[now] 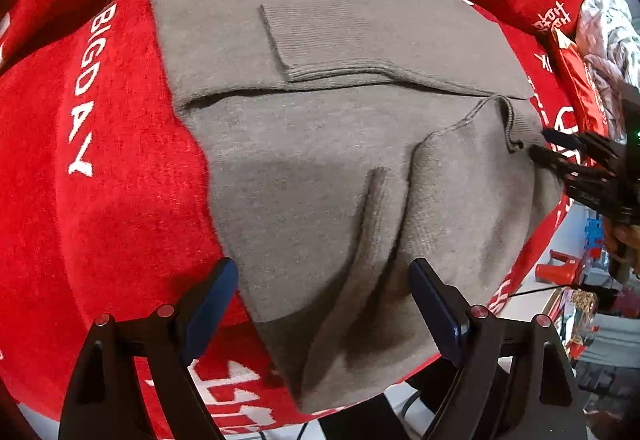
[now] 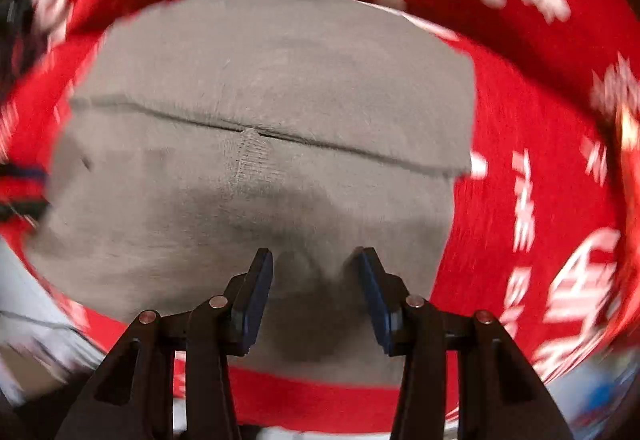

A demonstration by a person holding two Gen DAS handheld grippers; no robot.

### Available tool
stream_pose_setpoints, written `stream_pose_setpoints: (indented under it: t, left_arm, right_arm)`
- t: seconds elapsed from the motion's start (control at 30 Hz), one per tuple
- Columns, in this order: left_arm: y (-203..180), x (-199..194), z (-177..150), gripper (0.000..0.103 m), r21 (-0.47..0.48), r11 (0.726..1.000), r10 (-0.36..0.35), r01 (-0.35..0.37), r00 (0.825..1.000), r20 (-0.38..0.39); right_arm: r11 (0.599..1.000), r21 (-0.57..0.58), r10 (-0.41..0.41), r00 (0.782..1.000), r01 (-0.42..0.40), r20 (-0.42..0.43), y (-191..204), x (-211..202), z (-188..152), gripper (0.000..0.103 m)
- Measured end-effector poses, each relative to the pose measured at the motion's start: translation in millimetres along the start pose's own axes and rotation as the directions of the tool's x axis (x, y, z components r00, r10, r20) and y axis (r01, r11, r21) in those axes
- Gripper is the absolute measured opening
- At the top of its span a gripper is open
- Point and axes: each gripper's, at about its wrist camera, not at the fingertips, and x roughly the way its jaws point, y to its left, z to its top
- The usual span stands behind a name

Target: Fold small clothes

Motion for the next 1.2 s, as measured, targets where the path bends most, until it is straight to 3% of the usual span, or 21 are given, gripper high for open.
stream_pose_setpoints:
  t: [0.03, 0.1, 0.13, 0.17, 0.23, 0.3, 0.47, 0.53, 0.63, 0.7, 0.73, 0.77, 0.8, 0.83, 0.9, 0.93, 0.97, 1.0, 1.03, 1.07, 1.2]
  left_arm:
    - [-3, 1, 1, 0.088, 0.002, 1.0, -0.007, 0.007, 1.0, 0.001]
    - [-11, 2, 4, 0.088, 0.016, 1.0, -0.017, 0.017, 1.0, 0.002]
    - [-15, 3, 6, 0.088, 0.024, 0.999, -0.023, 0.023, 1.0, 0.002]
    - [-18, 4, 7, 0.088, 0.031, 0.999, -0.029, 0.029, 1.0, 0.0]
    - [-24, 5, 10, 0.088, 0.038, 0.999, -0.039, 0.039, 0.999, -0.006]
    - [-30, 9, 12, 0.088, 0.04, 0.998, -0.048, 0.049, 0.999, -0.017]
    - [-31, 18, 17, 0.088, -0.004, 0.996, -0.086, 0.086, 0.995, -0.059]
    - [-24, 23, 19, 0.088, -0.078, 0.988, -0.142, 0.136, 0.986, -0.081]
    - [-19, 26, 21, 0.088, -0.17, 0.966, -0.208, 0.193, 0.975, -0.078]
    - [-29, 28, 24, 0.088, -0.155, 0.968, -0.214, 0.199, 0.973, -0.09]
    - [-34, 30, 25, 0.088, -0.138, 0.973, -0.2, 0.186, 0.975, -0.098]
    - [-39, 31, 26, 0.088, -0.123, 0.977, -0.185, 0.172, 0.977, -0.103]
    - [-42, 33, 27, 0.088, -0.111, 0.981, -0.17, 0.158, 0.979, -0.109]
    - [-44, 34, 28, 0.084, -0.104, 0.985, -0.151, 0.14, 0.982, -0.113]
    - [-47, 38, 28, 0.059, -0.108, 0.99, -0.102, 0.09, 0.988, -0.115]
    - [-47, 37, 28, 0.051, -0.109, 0.991, -0.088, 0.076, 0.99, -0.111]
    - [-46, 35, 27, 0.027, -0.11, 0.991, -0.09, 0.079, 0.991, -0.099]
    - [-44, 35, 25, 0.02, -0.116, 0.988, -0.109, 0.097, 0.989, -0.098]
    - [-44, 32, 24, 0.02, -0.129, 0.986, -0.119, 0.108, 0.989, -0.084]
    - [-46, 26, 22, 0.018, -0.121, 0.987, -0.116, 0.108, 0.991, -0.06]
    - [-58, -18, 17, 0.018, -0.091, 0.99, -0.106, 0.111, 0.992, 0.068]
  right_arm:
    - [0.999, -0.03, -0.038, 0.999, 0.038, -0.005, 4, 5, 5, 0.047]
    - [0.998, -0.028, -0.059, 0.998, 0.059, -0.001, 2, 9, 11, 0.01]
    - [0.998, 0.047, -0.052, 0.999, 0.051, 0.016, -9, 6, 13, 0.004]
    - [0.992, 0.12, -0.041, 0.999, 0.037, 0.03, -20, 3, 11, 0.004]
    - [0.941, 0.338, 0.009, 1.0, -0.017, 0.023, -60, 5, 0, 0.004]
    - [0.89, 0.45, 0.076, 0.997, -0.067, -0.001, -85, 14, -15, 0.004]
    - [0.861, 0.507, 0.097, 0.993, -0.05, -0.068, -115, 28, -48, 0.003]
    - [0.815, 0.564, 0.173, 0.985, -0.134, -0.017, -129, 29, -62, 0.003]
    - [0.753, 0.596, 0.288, 0.954, -0.277, 0.079, -138, 22, -67, 0.004]
    - [0.774, 0.545, 0.319, 0.942, -0.322, 0.102, -136, 14, -57, 0.011]
    - [0.791, 0.51, 0.329, 0.938, -0.336, 0.108, -132, 11, -52, 0.028]
    - [0.804, 0.48, 0.342, 0.933, -0.351, 0.111, -130, 11, -44, 0.055]
    - [0.811, 0.462, 0.349, 0.93, -0.36, 0.112, -130, 9, -36, 0.064]
    - [0.819, 0.434, 0.362, 0.925, -0.375, 0.116, -128, 11, -27, 0.067]
    - [0.833, 0.402, 0.374, 0.922, -0.38, 0.097, -120, 17, -10, 0.067]
    - [0.833, 0.392, 0.389, 0.917, -0.391, 0.089, -119, 22, -3, 0.067]
    - [0.833, 0.389, 0.393, 0.916, -0.393, 0.082, -116, 26, 0, 0.067]
    - [0.84, 0.387, 0.388, 0.92, -0.38, 0.059, -112, 32, 2, 0.065]
    - [0.852, 0.383, 0.379, 0.925, -0.358, 0.022, -107, 39, 5, 0.032]
    - [0.86, 0.377, 0.375, 0.927, -0.344, -0.01, -102, 43, 6, 0.006]
    - [0.894, 0.302, 0.328, 0.943, -0.33, 0.058, -88, 13, 9, 0.006]
